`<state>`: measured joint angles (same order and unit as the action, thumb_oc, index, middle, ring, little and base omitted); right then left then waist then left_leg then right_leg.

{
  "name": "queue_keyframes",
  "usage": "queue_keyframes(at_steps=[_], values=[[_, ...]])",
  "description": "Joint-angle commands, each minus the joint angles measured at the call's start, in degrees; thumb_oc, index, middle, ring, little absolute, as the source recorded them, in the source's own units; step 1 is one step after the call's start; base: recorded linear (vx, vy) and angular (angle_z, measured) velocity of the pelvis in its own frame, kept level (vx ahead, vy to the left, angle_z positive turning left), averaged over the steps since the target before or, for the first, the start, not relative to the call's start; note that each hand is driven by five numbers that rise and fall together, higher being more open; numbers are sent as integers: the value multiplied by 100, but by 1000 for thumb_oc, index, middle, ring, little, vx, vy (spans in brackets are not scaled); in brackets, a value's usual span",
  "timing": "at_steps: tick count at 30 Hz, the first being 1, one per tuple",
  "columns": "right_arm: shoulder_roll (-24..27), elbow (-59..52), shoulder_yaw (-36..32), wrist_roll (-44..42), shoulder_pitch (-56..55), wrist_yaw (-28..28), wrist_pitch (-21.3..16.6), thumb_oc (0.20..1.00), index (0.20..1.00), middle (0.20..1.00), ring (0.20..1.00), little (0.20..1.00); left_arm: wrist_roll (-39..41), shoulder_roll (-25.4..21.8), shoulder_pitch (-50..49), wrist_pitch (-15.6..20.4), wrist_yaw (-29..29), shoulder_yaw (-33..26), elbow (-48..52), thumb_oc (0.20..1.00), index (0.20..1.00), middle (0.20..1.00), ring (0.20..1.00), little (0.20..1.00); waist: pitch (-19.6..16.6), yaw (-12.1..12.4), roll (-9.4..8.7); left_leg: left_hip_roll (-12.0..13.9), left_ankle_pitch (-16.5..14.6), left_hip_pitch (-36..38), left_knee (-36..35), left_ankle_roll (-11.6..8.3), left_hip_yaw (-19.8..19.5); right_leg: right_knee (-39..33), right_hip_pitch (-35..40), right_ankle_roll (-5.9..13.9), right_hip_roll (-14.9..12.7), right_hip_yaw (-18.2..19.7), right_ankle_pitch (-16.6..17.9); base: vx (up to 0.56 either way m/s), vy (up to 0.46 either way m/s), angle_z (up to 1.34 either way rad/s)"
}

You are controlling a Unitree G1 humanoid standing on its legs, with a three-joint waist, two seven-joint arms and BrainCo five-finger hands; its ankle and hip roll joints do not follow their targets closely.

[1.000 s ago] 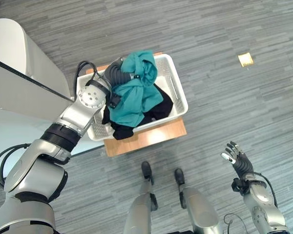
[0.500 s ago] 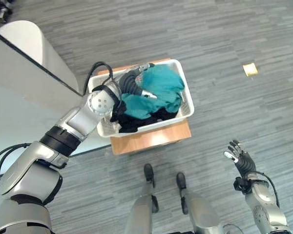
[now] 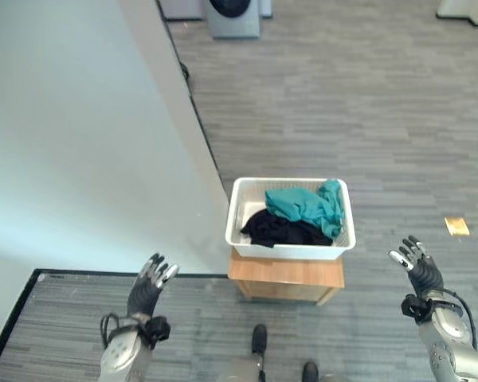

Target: Pick up bed clothes into laundry basket.

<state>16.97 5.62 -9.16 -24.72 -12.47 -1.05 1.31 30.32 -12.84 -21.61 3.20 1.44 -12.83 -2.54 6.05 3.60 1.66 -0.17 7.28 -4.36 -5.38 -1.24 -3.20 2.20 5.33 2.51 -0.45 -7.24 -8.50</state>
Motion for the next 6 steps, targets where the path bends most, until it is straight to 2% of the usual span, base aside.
queue_keyframes(at_steps=[1,6], values=[[-51,-188,31,100,-29,189,-11,1000,1000,1000,1000,1000,400,-283,950,254,-187,129,-19,1000,1000,1000,1000,1000,190,-86,-170,-159,-751,586,38,-5,-211,-720,-286,227,-157,-198,596,-9,-30,31],[-208,-191,119,41,-260,256,37,1000,1000,1000,1000,1000,520,103,710,139,-172,234,-249,1000,1000,1000,1000,1000,96,59,-180,-185,-715,686,38,12,-486,-720,-89,187,-197,-381,517,0,-23,24]])
